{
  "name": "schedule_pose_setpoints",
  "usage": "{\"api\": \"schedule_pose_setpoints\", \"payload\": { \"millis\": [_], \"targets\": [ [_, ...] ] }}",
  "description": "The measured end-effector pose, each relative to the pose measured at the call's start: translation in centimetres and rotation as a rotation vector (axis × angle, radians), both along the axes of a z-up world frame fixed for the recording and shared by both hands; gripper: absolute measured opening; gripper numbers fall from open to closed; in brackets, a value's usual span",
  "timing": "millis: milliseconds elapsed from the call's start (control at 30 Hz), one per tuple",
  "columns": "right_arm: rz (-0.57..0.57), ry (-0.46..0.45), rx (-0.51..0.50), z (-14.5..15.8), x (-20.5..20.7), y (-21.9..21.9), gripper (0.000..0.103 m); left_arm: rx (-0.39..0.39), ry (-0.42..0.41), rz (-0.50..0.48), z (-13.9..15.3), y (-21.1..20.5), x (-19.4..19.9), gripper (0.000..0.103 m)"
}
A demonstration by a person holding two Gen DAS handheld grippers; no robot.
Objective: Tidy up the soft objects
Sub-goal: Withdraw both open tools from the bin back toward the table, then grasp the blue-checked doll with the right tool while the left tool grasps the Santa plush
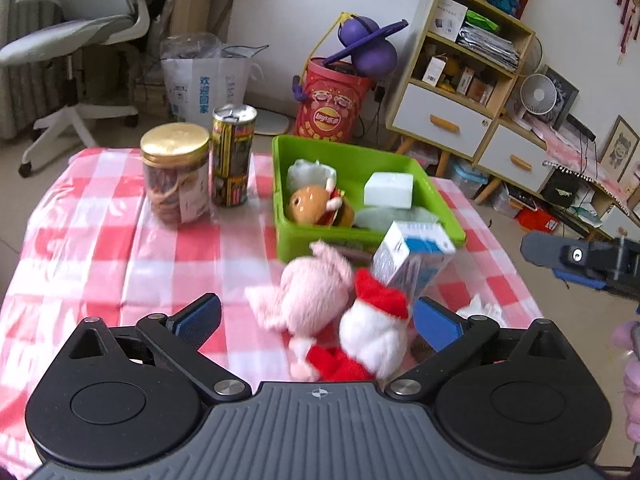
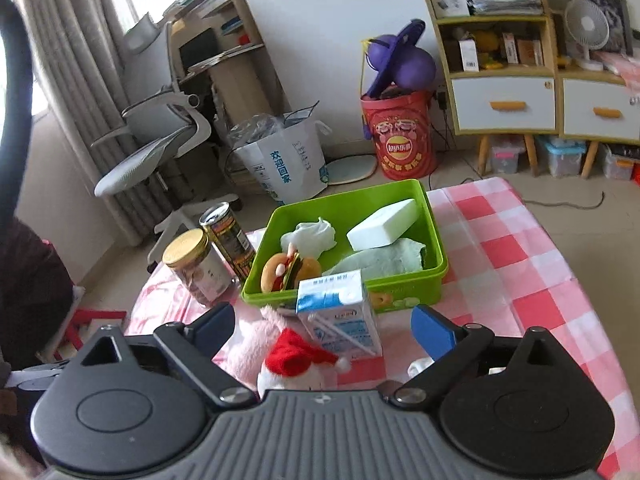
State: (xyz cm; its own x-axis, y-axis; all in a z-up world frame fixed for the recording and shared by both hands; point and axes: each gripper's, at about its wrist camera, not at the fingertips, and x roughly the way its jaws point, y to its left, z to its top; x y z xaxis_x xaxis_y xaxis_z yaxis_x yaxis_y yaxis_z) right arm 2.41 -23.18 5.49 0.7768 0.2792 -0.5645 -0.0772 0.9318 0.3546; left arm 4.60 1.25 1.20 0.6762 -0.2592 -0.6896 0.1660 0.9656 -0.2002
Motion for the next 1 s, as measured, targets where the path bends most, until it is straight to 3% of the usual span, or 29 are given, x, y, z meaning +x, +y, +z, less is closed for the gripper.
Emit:
{"api": "schedule_pose_setpoints", "payload": {
  "millis": [167,400,533,667,767,1000],
  "targets": [
    [-0.01,-0.033,-0.043,-0.8,-1.8,0.6,0.072,0.052,-0.09,-0.018,-1.4,0.1,-2.3,0.098],
    [-0.02,-0.021,-0.082,-1.8,-3.0,0.1,0.075,0.106,-0.053,-0.057,-3.1,-0.2,-3.1,0.098],
    [-0.048,0.1,-0.094,-3.5,-2.6,-0.4,0.075,0.107,-0.02,-0.062,-3.7,-0.1,-3.2,0.098],
    [-0.038,0.271,-0.099,-6.1,-1.9,-0.4,0.075,0.082,0.107,-0.053,-4.9,0.0,-2.4,0.098],
    [-0.016,0.348,-0.097,-7.5,-1.8,-0.1,0.075,0.063,0.172,-0.026,-5.7,0.2,-2.0,0.098],
    [0.062,0.465,0.039,-9.1,-1.9,0.3,0.075,-0.005,0.176,-0.008,-6.1,0.0,-1.3,0.097]
  ]
}}
